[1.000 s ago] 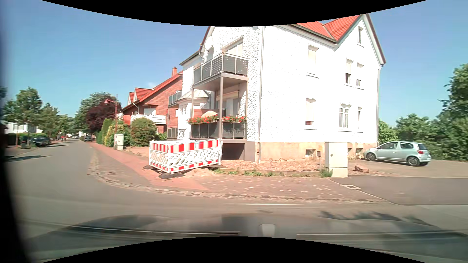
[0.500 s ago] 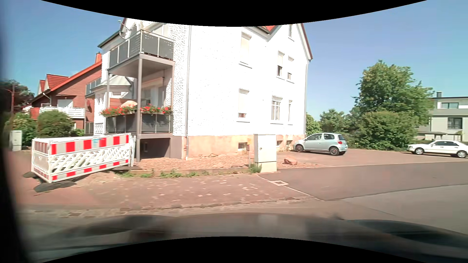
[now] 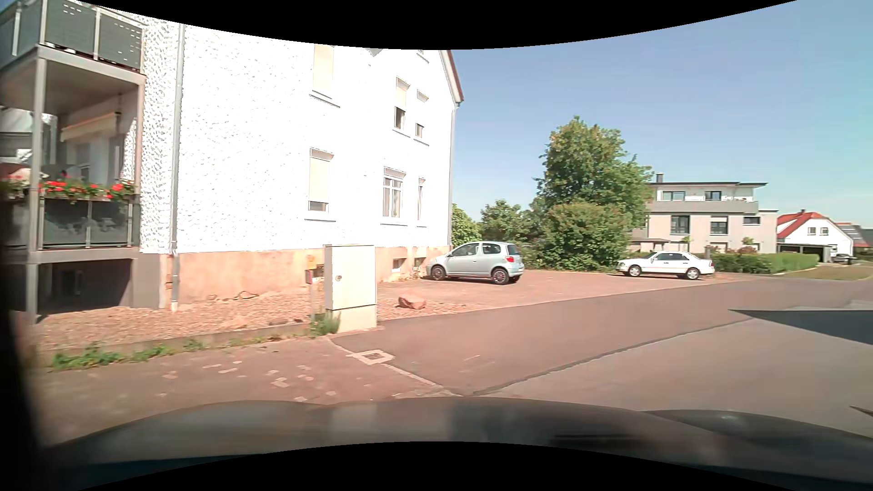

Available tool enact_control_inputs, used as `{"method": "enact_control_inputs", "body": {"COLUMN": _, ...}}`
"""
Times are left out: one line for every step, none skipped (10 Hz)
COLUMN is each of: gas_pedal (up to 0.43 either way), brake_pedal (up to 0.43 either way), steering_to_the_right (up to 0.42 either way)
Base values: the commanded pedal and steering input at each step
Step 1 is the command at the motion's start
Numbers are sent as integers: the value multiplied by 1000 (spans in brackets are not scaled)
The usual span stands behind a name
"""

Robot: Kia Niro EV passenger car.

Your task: Follow the waypoints while adhering to traffic rules and regulations

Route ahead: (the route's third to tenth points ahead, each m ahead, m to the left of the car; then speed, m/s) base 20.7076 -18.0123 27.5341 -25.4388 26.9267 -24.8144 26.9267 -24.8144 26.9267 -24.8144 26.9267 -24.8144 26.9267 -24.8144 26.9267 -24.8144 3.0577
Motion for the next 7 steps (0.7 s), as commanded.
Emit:
{"method": "enact_control_inputs", "body": {"gas_pedal": 87, "brake_pedal": 6, "steering_to_the_right": 765}}
{"method": "enact_control_inputs", "body": {"gas_pedal": 98, "brake_pedal": 6, "steering_to_the_right": 761}}
{"method": "enact_control_inputs", "body": {"gas_pedal": 98, "brake_pedal": 6, "steering_to_the_right": 752}}
{"method": "enact_control_inputs", "body": {"gas_pedal": 98, "brake_pedal": 6, "steering_to_the_right": 729}}
{"method": "enact_control_inputs", "body": {"gas_pedal": 98, "brake_pedal": 6, "steering_to_the_right": 705}}
{"method": "enact_control_inputs", "body": {"gas_pedal": 98, "brake_pedal": 6, "steering_to_the_right": 683}}
{"method": "enact_control_inputs", "body": {"gas_pedal": 98, "brake_pedal": 6, "steering_to_the_right": 645}}
